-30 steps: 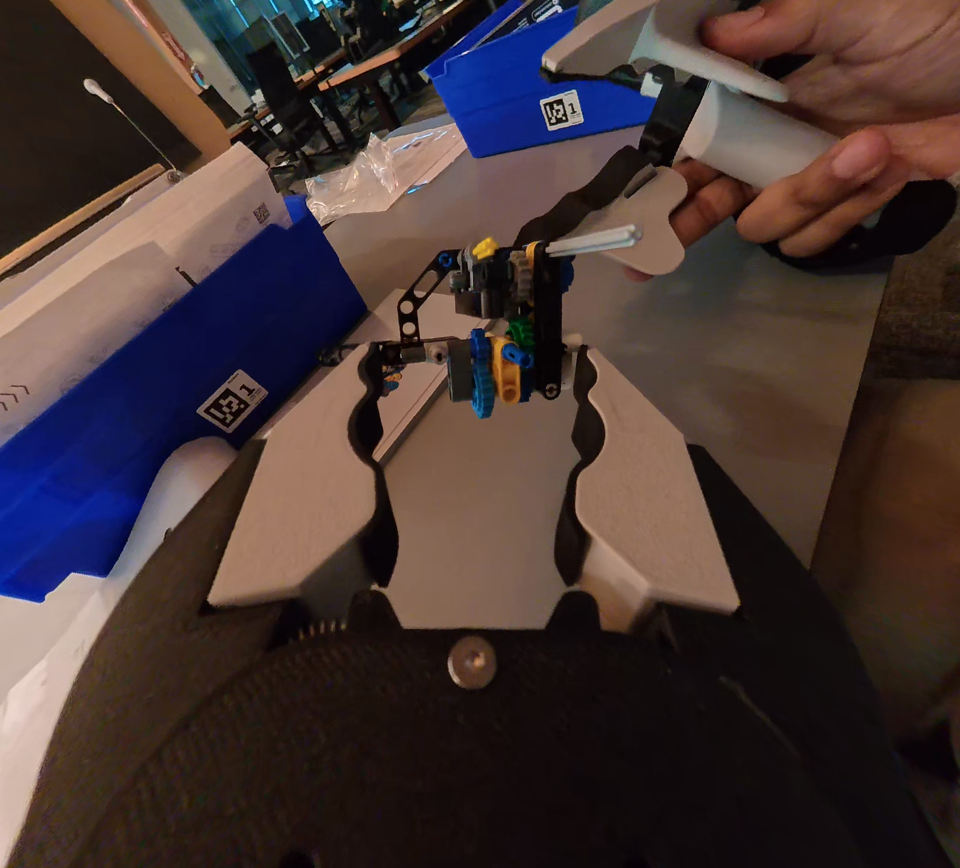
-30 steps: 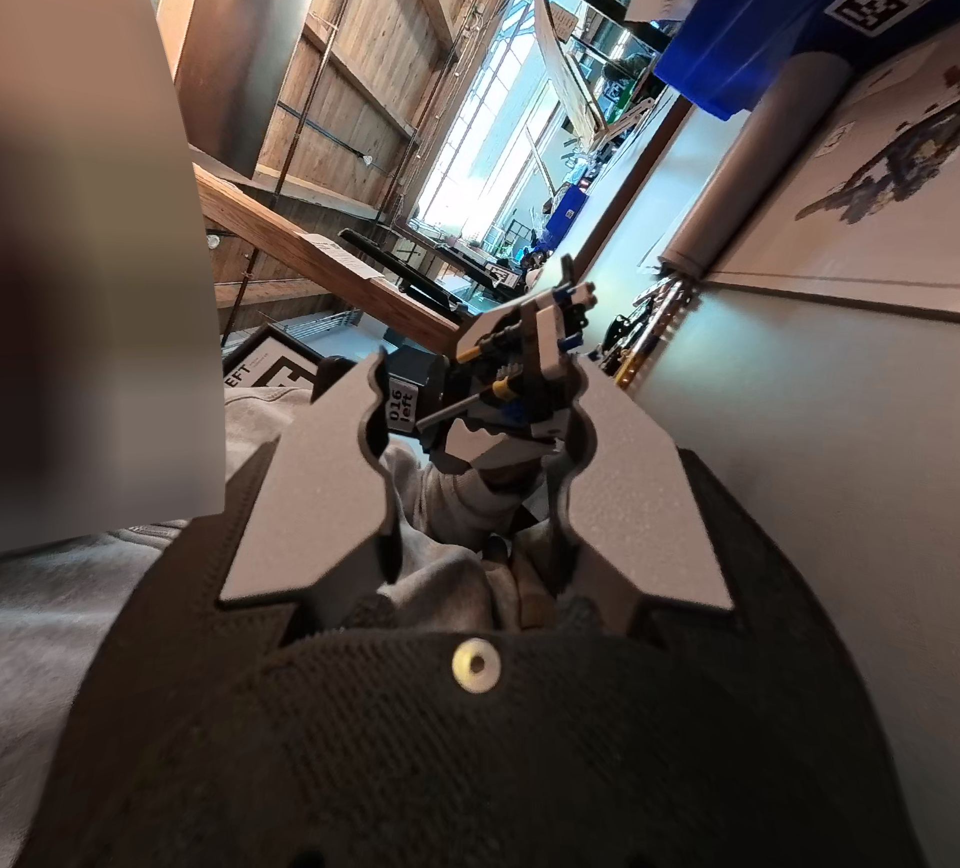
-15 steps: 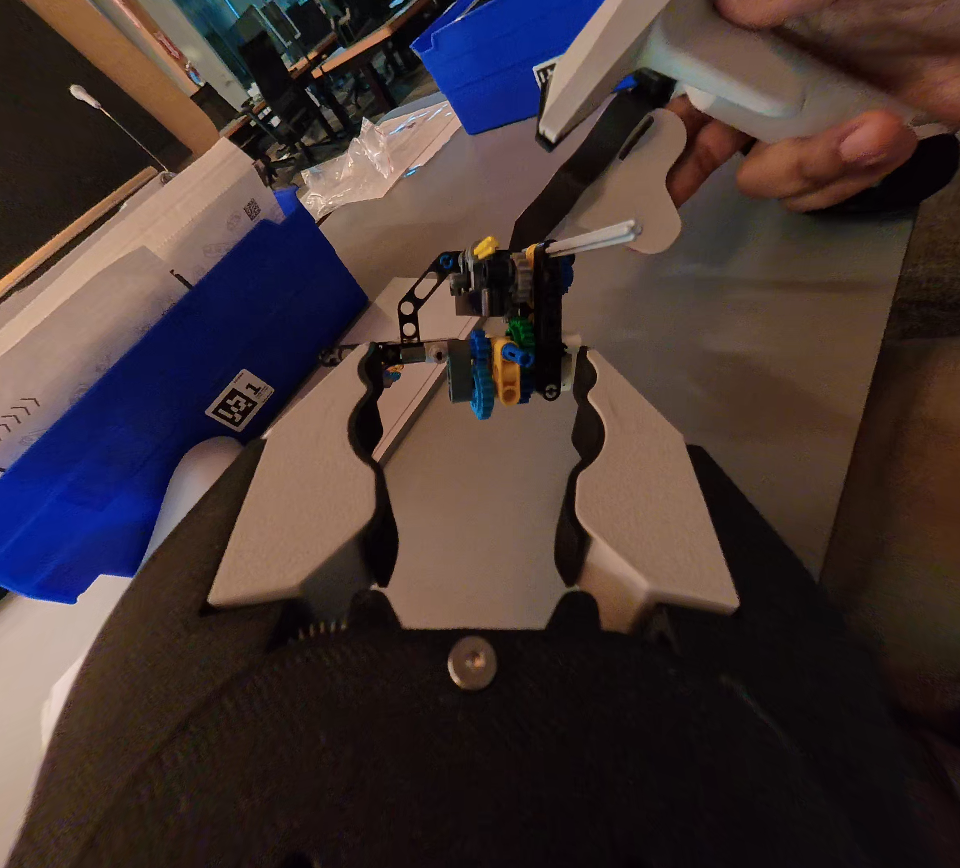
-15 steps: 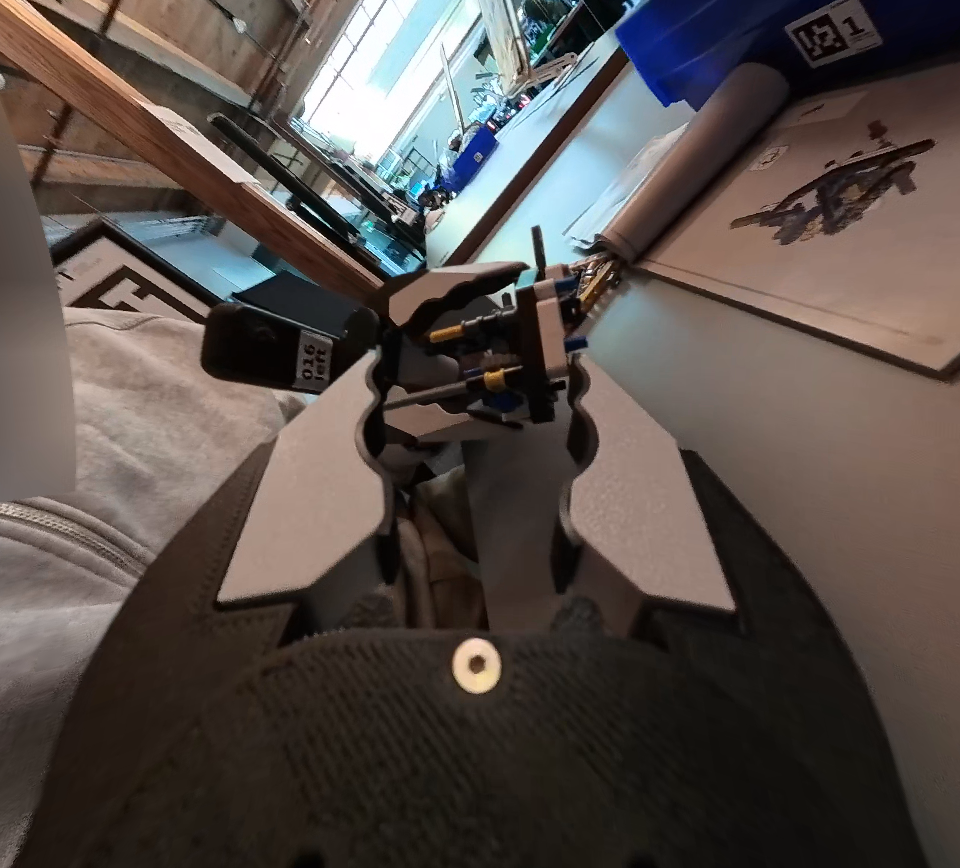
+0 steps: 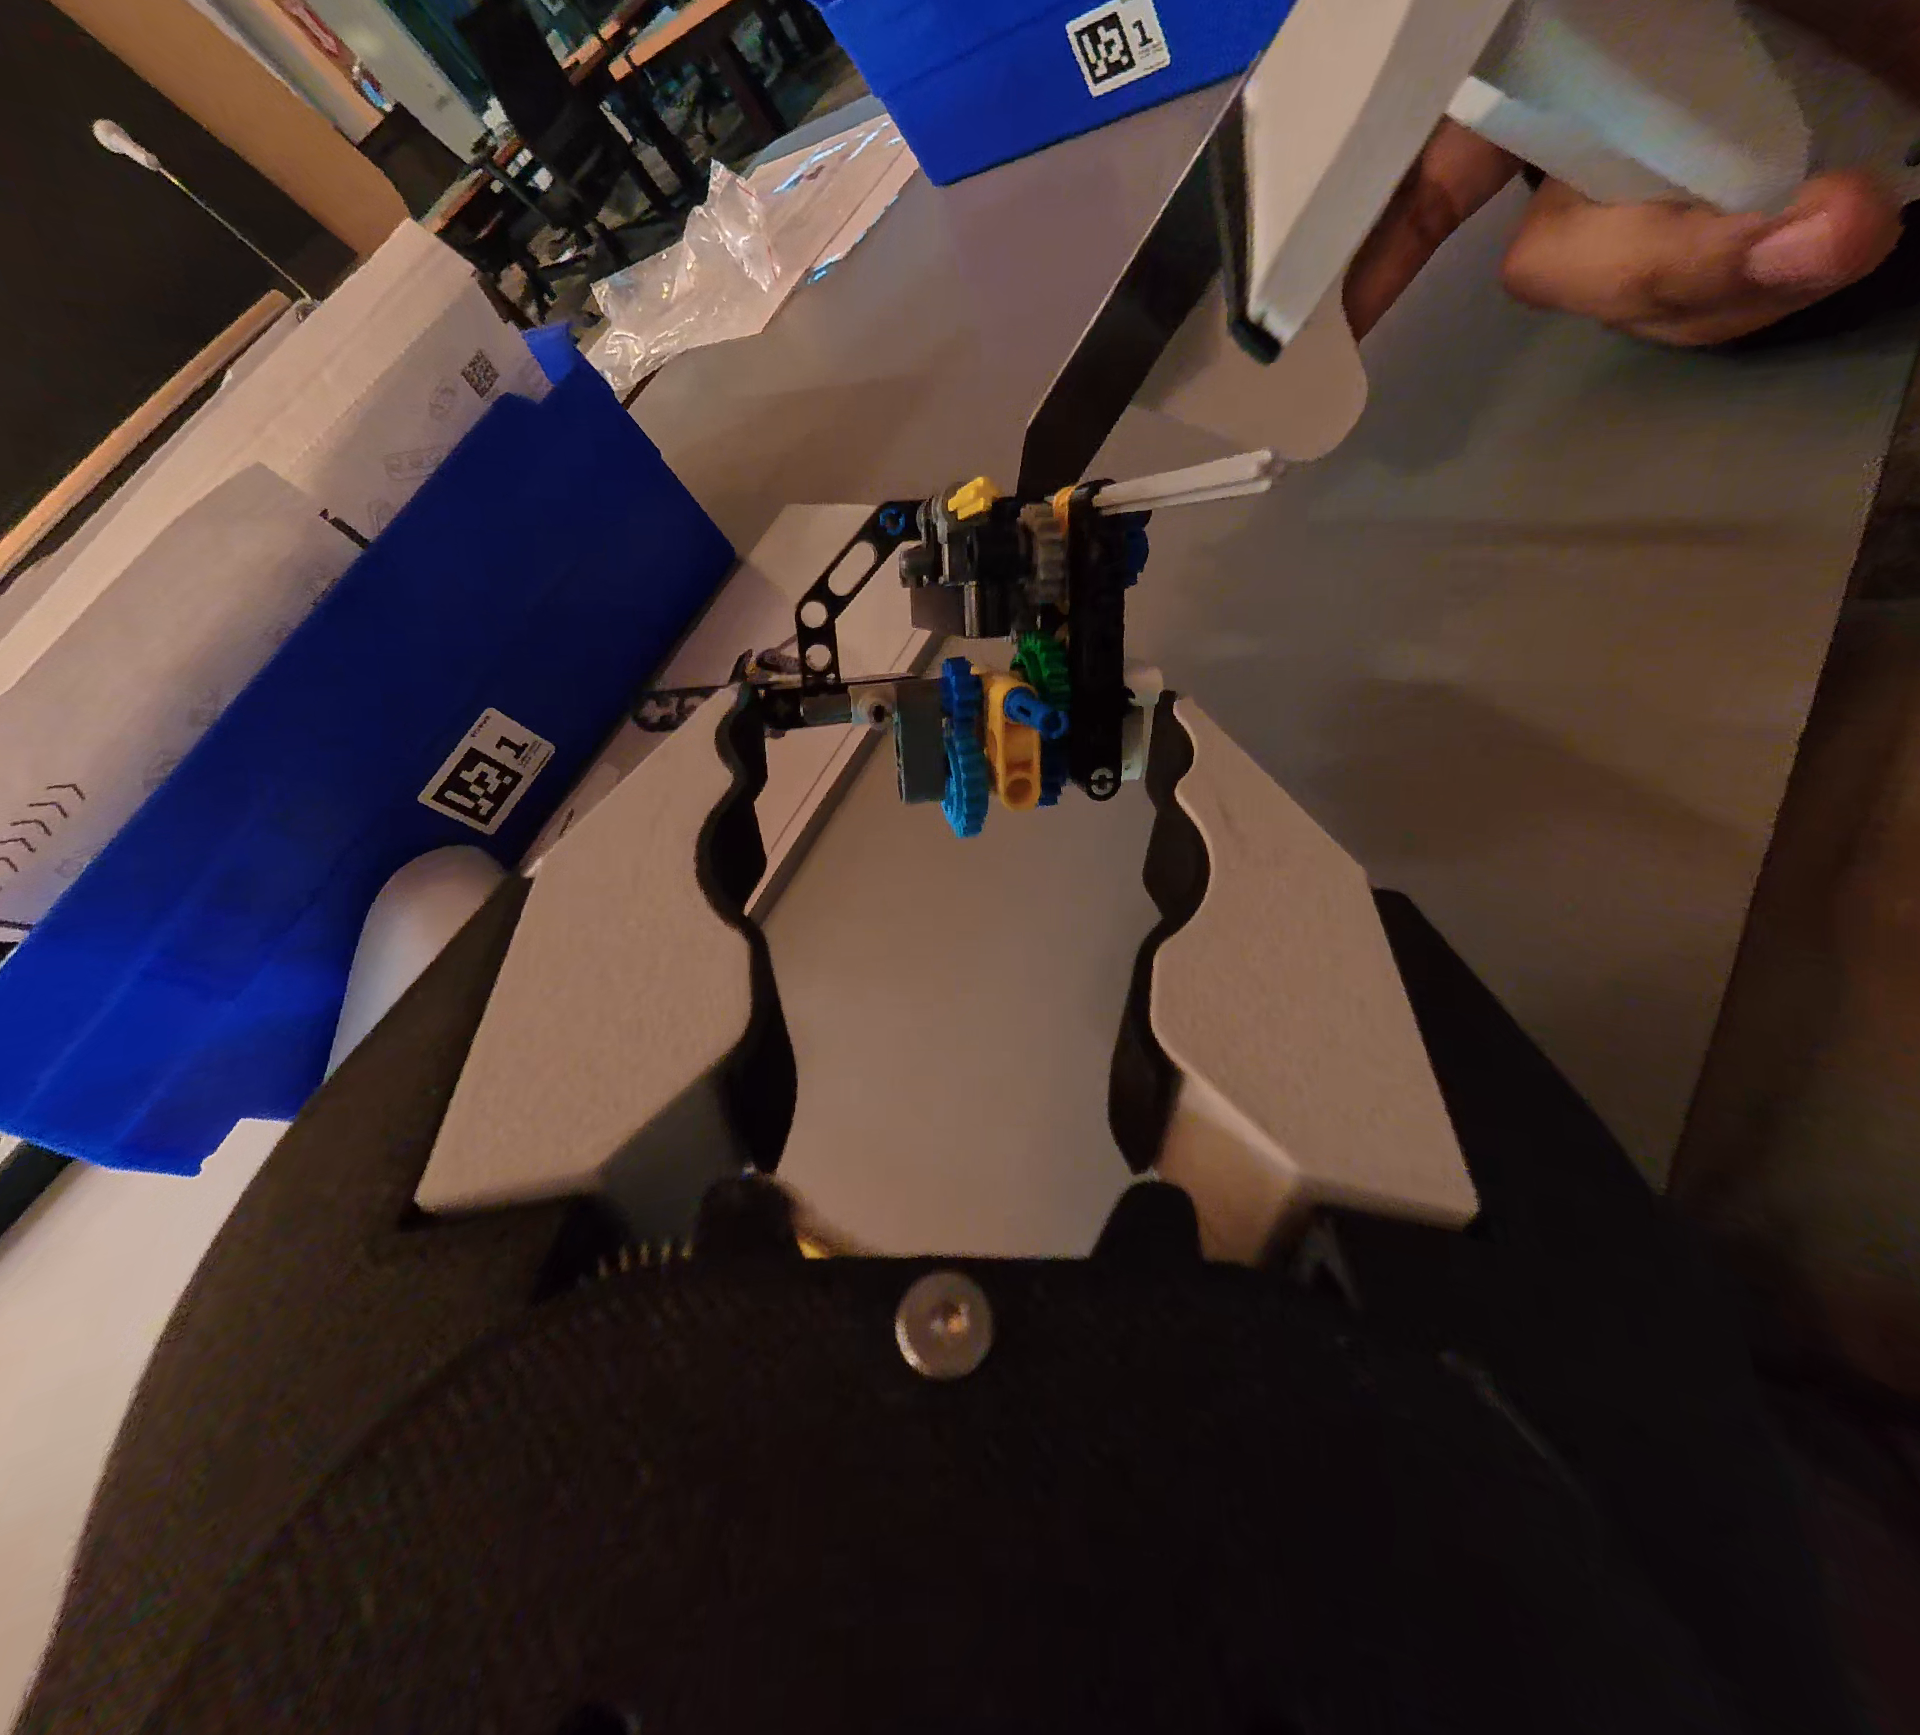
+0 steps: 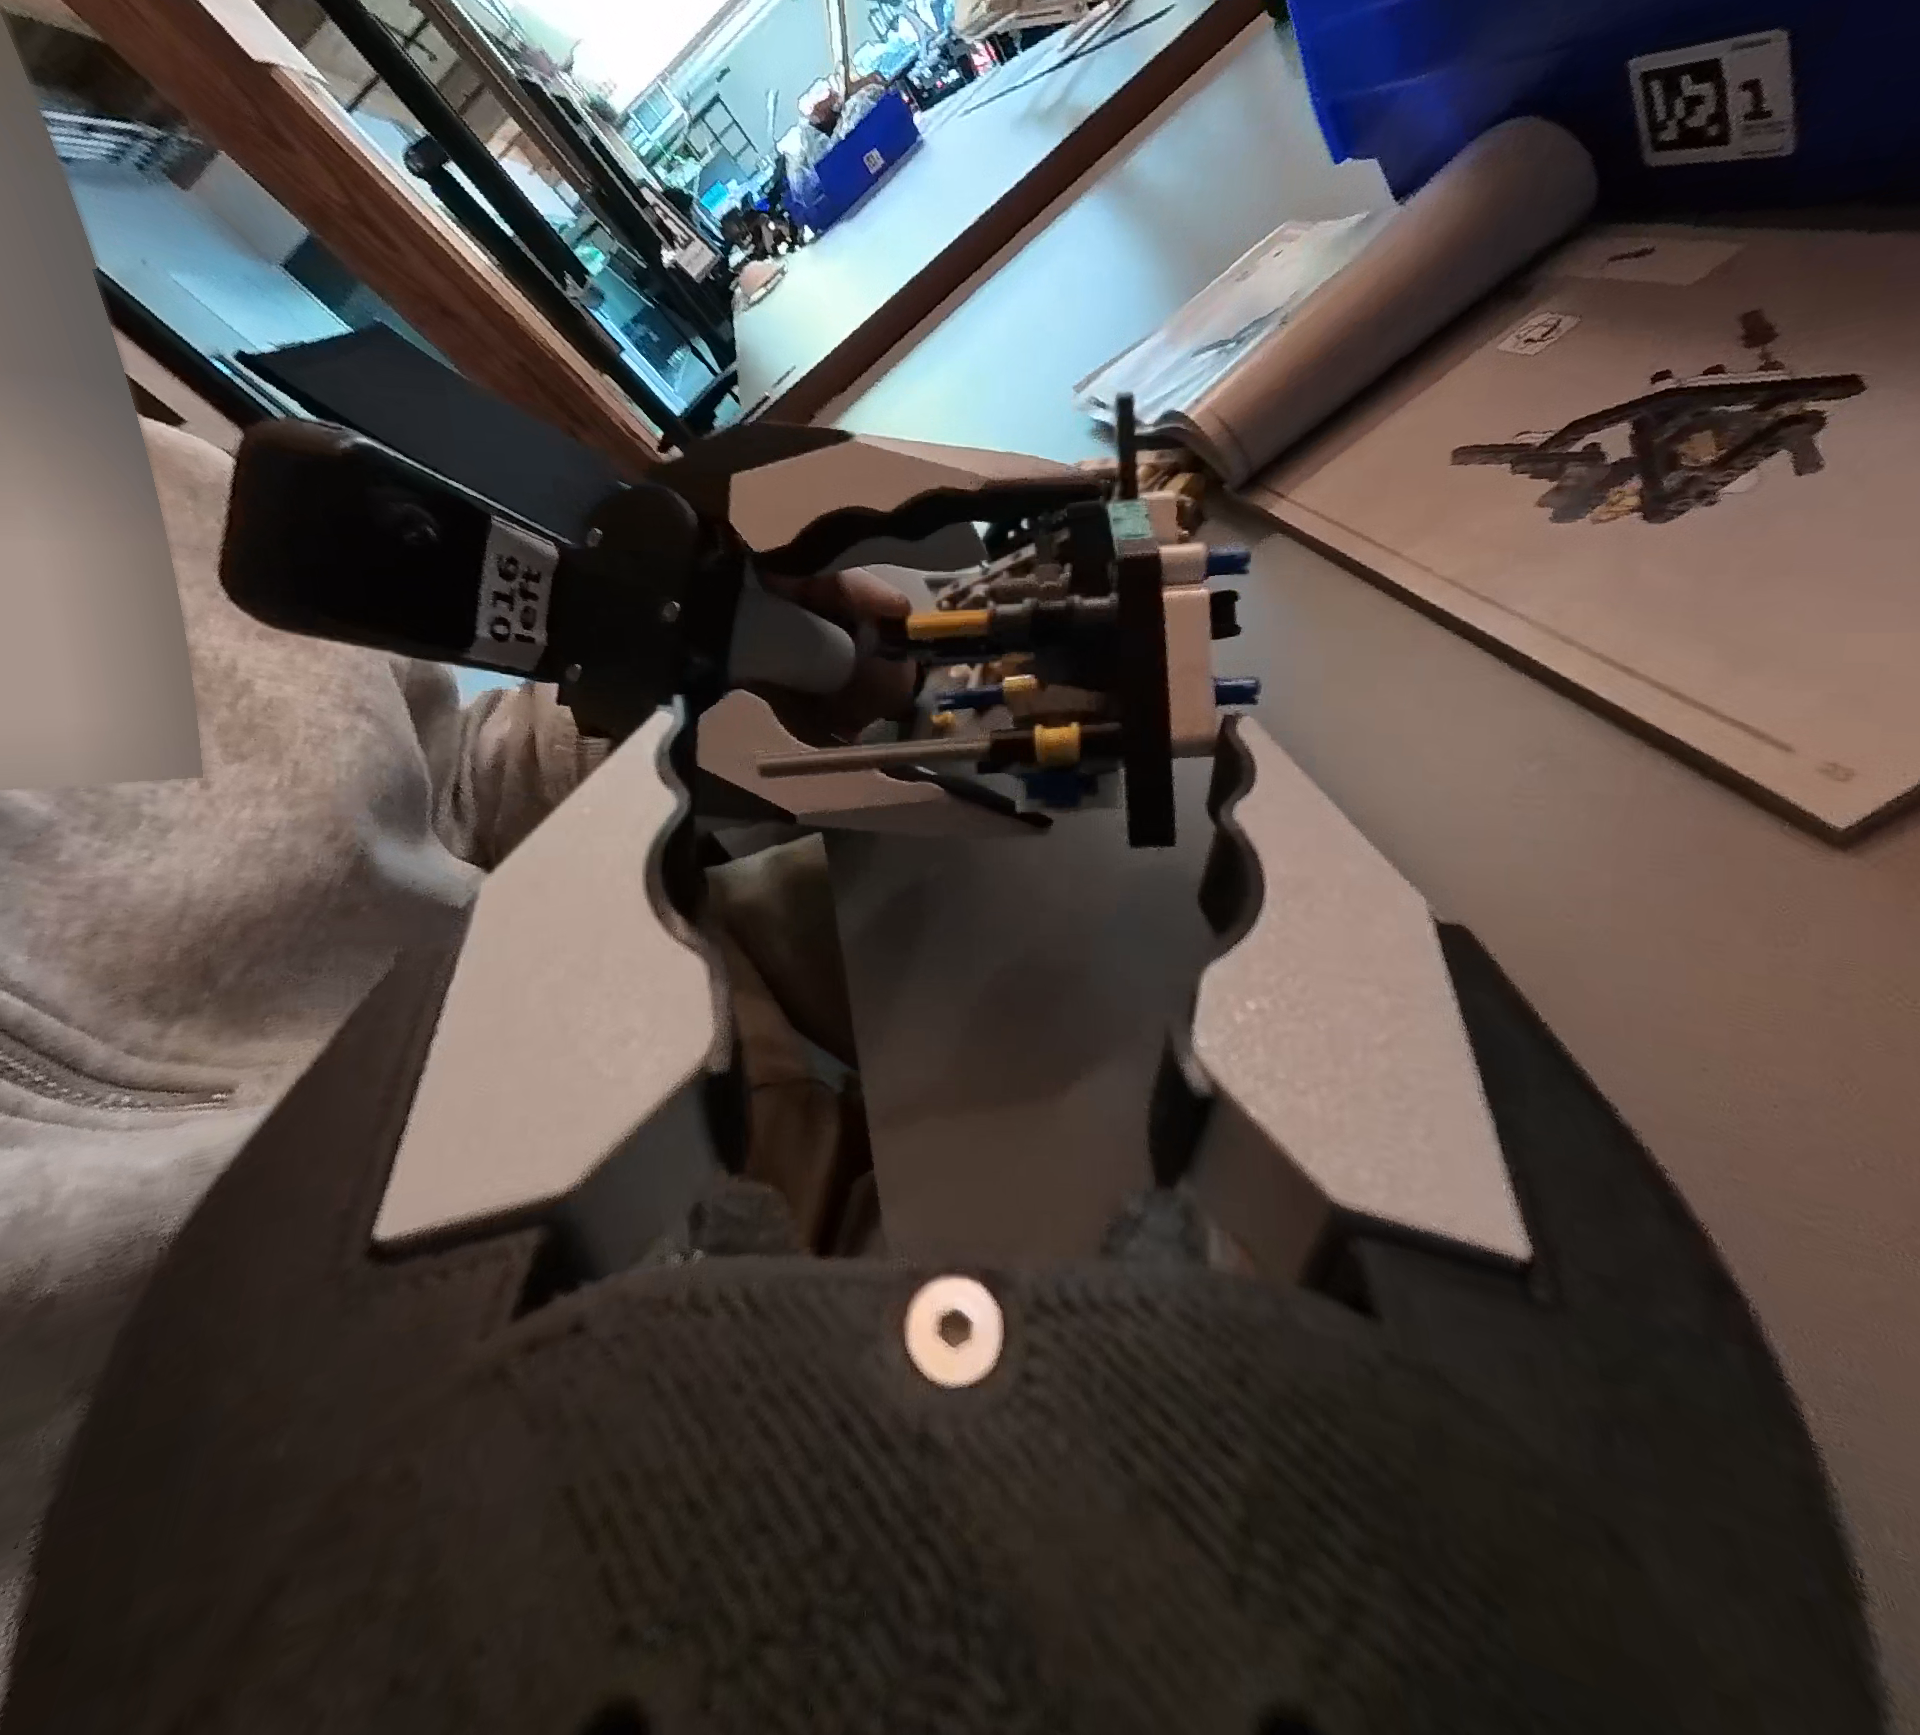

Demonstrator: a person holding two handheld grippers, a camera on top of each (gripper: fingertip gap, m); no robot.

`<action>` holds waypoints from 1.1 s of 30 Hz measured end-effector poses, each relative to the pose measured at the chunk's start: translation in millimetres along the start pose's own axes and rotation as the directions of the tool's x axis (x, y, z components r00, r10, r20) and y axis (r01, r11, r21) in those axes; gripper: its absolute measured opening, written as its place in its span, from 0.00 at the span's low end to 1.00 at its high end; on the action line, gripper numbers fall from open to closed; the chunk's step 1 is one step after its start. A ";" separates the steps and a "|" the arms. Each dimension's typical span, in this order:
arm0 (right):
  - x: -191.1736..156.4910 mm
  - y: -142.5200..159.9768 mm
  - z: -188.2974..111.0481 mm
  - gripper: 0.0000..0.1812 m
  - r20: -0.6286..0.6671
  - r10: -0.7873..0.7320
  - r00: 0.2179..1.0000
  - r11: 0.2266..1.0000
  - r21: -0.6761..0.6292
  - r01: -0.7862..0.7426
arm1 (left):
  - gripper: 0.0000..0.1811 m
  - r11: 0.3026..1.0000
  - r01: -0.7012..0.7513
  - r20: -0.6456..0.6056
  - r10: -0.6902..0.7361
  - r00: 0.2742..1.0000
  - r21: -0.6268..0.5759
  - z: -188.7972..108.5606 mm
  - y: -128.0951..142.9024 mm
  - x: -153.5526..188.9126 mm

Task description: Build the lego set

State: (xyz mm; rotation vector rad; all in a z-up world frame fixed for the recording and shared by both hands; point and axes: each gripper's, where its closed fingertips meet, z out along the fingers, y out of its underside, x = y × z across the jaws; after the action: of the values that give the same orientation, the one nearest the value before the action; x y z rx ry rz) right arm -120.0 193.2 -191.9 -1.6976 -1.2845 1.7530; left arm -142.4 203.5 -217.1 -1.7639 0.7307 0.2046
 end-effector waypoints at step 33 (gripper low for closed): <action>6.6 8.9 4.3 0.47 -0.115 -0.127 0.985 0.989 -0.085 0.118 | 0.40 0.998 -0.062 0.078 0.062 0.995 -0.004 1.7 0.6 -7.7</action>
State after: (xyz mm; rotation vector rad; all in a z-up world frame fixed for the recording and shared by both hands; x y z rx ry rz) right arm -122.5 192.4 -203.5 -1.6996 -1.3883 1.5259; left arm -148.5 207.8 -214.4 -1.7264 0.7296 0.3148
